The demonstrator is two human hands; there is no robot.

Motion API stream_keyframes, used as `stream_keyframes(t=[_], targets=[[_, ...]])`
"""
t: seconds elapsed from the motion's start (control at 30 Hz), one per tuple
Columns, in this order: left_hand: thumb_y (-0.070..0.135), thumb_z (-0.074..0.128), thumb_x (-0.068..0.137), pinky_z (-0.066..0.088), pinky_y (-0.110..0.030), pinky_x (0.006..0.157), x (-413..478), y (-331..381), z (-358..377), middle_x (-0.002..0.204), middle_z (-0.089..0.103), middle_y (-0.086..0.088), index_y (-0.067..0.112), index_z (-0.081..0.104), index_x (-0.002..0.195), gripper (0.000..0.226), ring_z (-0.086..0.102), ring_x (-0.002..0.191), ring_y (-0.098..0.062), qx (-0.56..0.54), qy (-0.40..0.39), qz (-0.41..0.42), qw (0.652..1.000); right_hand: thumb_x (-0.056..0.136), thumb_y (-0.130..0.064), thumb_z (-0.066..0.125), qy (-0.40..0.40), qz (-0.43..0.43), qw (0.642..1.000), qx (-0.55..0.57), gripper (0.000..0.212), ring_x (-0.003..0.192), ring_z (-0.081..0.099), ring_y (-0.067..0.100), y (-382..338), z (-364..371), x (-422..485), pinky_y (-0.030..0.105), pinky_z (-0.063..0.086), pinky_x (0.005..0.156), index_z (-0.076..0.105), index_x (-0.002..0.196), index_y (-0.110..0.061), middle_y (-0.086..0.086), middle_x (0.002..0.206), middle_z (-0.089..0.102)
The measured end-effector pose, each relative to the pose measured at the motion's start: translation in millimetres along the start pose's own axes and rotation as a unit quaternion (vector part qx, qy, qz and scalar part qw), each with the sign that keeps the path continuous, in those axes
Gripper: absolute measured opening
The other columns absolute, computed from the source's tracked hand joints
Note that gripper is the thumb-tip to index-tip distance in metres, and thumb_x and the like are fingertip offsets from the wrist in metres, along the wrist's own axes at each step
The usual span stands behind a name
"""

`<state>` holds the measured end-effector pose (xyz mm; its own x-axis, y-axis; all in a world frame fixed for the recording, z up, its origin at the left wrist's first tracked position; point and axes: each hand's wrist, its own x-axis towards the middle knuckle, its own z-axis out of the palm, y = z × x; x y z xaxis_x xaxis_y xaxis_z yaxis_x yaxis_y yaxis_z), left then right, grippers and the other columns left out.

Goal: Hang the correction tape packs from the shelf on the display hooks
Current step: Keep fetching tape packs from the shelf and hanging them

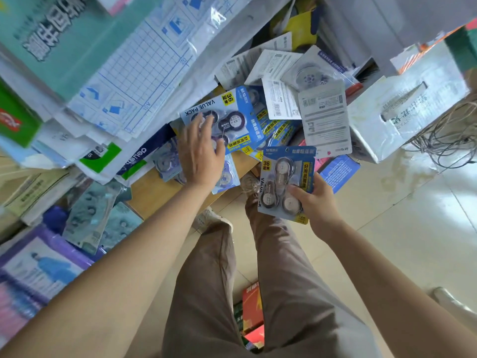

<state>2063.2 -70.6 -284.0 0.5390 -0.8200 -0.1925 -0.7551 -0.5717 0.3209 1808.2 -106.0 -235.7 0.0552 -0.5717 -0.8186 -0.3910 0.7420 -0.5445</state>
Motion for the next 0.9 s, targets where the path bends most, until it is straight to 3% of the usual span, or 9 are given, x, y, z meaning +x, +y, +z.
stream_keyframes(t=[0.07, 0.13, 0.23, 0.33, 0.4, 0.53, 0.63, 0.7, 0.9], targets=[[0.039, 0.058, 0.095, 0.035, -0.05, 0.115, 8, -2, 9, 0.161, 0.036, -0.011, 0.017, 0.04, 0.152, 0.063, 0.036, 0.144, -0.033, 0.057, -0.062, 0.047, 0.995, 0.071, -0.018, 0.069, 0.002, 0.003, 1.0, 0.001, 0.03, 0.094, 0.072, 0.034, 0, -3, -1, 0.056, 0.059, 0.082, 0.068, 0.1, -0.025, 0.01, 0.1, 0.074], [0.046, 0.052, 0.097, 0.033, -0.052, 0.116, 13, -2, 14, 0.164, 0.028, -0.012, 0.018, 0.033, 0.156, 0.068, 0.031, 0.147, -0.035, 0.076, -0.083, 0.06, 0.992, 0.071, -0.019, 0.07, 0.004, 0.011, 1.0, 0.006, 0.033, 0.092, 0.072, 0.032, 0, -5, -2, 0.055, 0.059, 0.082, 0.067, 0.104, -0.022, 0.01, 0.101, 0.074], [0.06, 0.063, 0.086, 0.043, -0.047, 0.1, 17, 1, 11, 0.143, 0.048, -0.015, 0.015, 0.034, 0.153, 0.085, 0.047, 0.123, -0.035, 0.102, -0.068, 0.043, 0.992, 0.071, -0.02, 0.07, 0.005, 0.012, 1.0, 0.001, 0.032, 0.091, 0.073, 0.032, 1, -8, -4, 0.056, 0.059, 0.081, 0.068, 0.102, -0.025, 0.01, 0.099, 0.074], [0.073, 0.072, 0.069, 0.041, -0.042, 0.089, 12, 0, 3, 0.123, 0.053, -0.013, 0.015, 0.037, 0.148, 0.105, 0.049, 0.11, -0.033, 0.132, -0.077, 0.008, 0.988, 0.071, -0.021, 0.07, 0.001, 0.012, 1.0, -0.011, 0.029, 0.091, 0.073, 0.035, 2, -8, -5, 0.06, 0.058, 0.079, 0.068, 0.1, -0.028, 0.01, 0.098, 0.074], [0.073, 0.077, 0.062, 0.041, -0.042, 0.088, 6, -4, 2, 0.125, 0.052, -0.012, 0.014, 0.046, 0.137, 0.101, 0.049, 0.112, -0.032, 0.118, -0.069, -0.021, 0.99, 0.07, -0.025, 0.071, -0.004, 0.015, 1.0, -0.015, 0.033, 0.091, 0.073, 0.033, 3, -7, -4, 0.06, 0.059, 0.079, 0.068, 0.102, -0.027, 0.009, 0.099, 0.075], [0.05, 0.091, 0.063, 0.045, -0.044, 0.093, -4, -11, 3, 0.129, 0.059, -0.014, 0.008, 0.053, 0.127, 0.086, 0.056, 0.117, -0.035, -0.001, -0.061, -0.065, 0.996, 0.069, -0.029, 0.071, -0.01, 0.007, 1.0, -0.026, 0.032, 0.092, 0.073, 0.031, 3, -6, -5, 0.059, 0.059, 0.079, 0.068, 0.101, -0.031, 0.007, 0.1, 0.074], [0.034, 0.087, 0.074, 0.048, -0.043, 0.077, -10, -13, -5, 0.122, 0.066, -0.008, 0.011, 0.056, 0.123, 0.063, 0.063, 0.109, -0.033, -0.055, -0.052, -0.068, 0.995, 0.072, -0.025, 0.07, -0.007, 0.003, 1.0, -0.029, 0.029, 0.091, 0.073, 0.03, 2, -7, -8, 0.058, 0.059, 0.079, 0.068, 0.1, -0.032, 0.006, 0.099, 0.074], [0.031, 0.083, 0.08, 0.04, -0.037, 0.065, -14, -14, -14, 0.114, 0.069, -0.004, 0.013, 0.057, 0.116, 0.047, 0.066, 0.098, -0.033, -0.072, -0.059, -0.072, 0.993, 0.072, -0.024, 0.069, -0.003, 0.001, 0.999, -0.037, 0.028, 0.091, 0.073, 0.03, 2, -7, -11, 0.058, 0.059, 0.079, 0.068, 0.099, -0.032, 0.006, 0.098, 0.074], [0.031, 0.08, 0.083, 0.037, -0.034, 0.061, -42, -16, -67, 0.096, 0.068, -0.007, 0.01, 0.058, 0.102, 0.035, 0.063, 0.083, -0.032, -0.086, -0.07, -0.046, 0.993, 0.074, -0.025, 0.076, 0.001, -0.038, 0.996, -0.08, 0.035, 0.087, 0.073, 0.026, -18, -7, -39, 0.054, 0.06, 0.076, 0.062, 0.106, -0.027, 0.003, 0.098, 0.075]])
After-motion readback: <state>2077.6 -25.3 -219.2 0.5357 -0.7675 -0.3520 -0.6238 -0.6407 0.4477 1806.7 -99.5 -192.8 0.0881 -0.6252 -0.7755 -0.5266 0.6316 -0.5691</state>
